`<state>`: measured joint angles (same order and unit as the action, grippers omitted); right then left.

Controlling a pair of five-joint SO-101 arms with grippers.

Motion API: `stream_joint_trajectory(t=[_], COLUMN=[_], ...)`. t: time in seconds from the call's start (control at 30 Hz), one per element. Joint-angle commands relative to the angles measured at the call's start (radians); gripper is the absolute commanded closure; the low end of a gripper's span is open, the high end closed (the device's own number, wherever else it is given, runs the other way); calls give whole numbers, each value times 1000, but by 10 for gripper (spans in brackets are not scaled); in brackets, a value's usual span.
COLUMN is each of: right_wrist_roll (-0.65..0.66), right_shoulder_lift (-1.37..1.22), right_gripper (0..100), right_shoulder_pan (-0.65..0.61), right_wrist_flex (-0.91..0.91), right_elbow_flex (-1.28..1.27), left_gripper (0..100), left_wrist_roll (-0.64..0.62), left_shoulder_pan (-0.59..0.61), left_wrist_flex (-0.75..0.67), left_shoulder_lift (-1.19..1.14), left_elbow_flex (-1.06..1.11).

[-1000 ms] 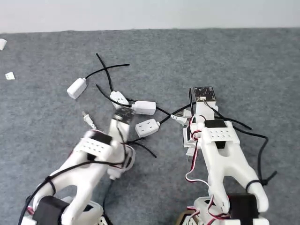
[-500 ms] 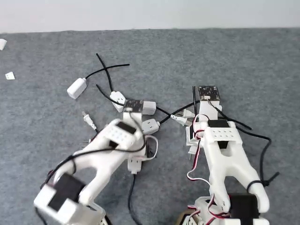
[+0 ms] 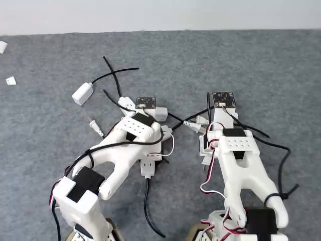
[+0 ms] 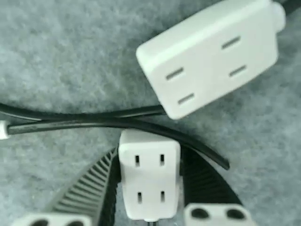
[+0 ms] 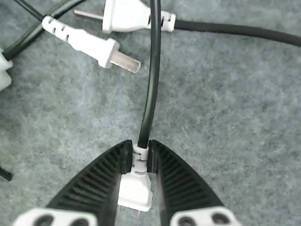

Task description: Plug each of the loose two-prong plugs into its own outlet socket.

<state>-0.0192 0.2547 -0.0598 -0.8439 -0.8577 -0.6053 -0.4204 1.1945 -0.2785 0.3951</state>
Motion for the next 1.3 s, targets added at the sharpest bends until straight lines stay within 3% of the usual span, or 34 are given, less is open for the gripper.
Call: stream_joint_trajectory(t=[0.0, 0.23, 0.37, 0.47, 0.57, 0.73, 0.9, 1.07, 1.27], right_wrist_roll=[12, 12, 12, 12, 12, 3, 5, 5, 5], right_shoulder_lift=[22, 22, 22, 30, 53, 231, 390, 403, 410], right_gripper=[991, 991, 991, 991, 991, 991, 991, 991, 991], right_shoulder_pan=[10, 10, 10, 8, 13, -21, -108, -240, -463], right_wrist_flex=[19, 18, 16, 16, 16, -25, -4, 84, 77], right_elbow_flex=[11, 11, 9, 9, 14, 26, -14, -11, 95], left_gripper=[773, 754, 754, 754, 754, 754, 752, 752, 754], left_wrist_roll=[11, 61, 92, 184, 322, 589, 629, 733, 741], left_shoulder_pan=[9, -31, 20, 141, 339, 539, 658, 660, 585], left_wrist_flex=[-29, -25, -21, 5, -11, -209, -242, -242, -267], left_shoulder_lift=[63, 331, 445, 509, 575, 721, 904, 875, 686], left_elbow_flex=[-13, 150, 213, 242, 300, 533, 680, 725, 648])
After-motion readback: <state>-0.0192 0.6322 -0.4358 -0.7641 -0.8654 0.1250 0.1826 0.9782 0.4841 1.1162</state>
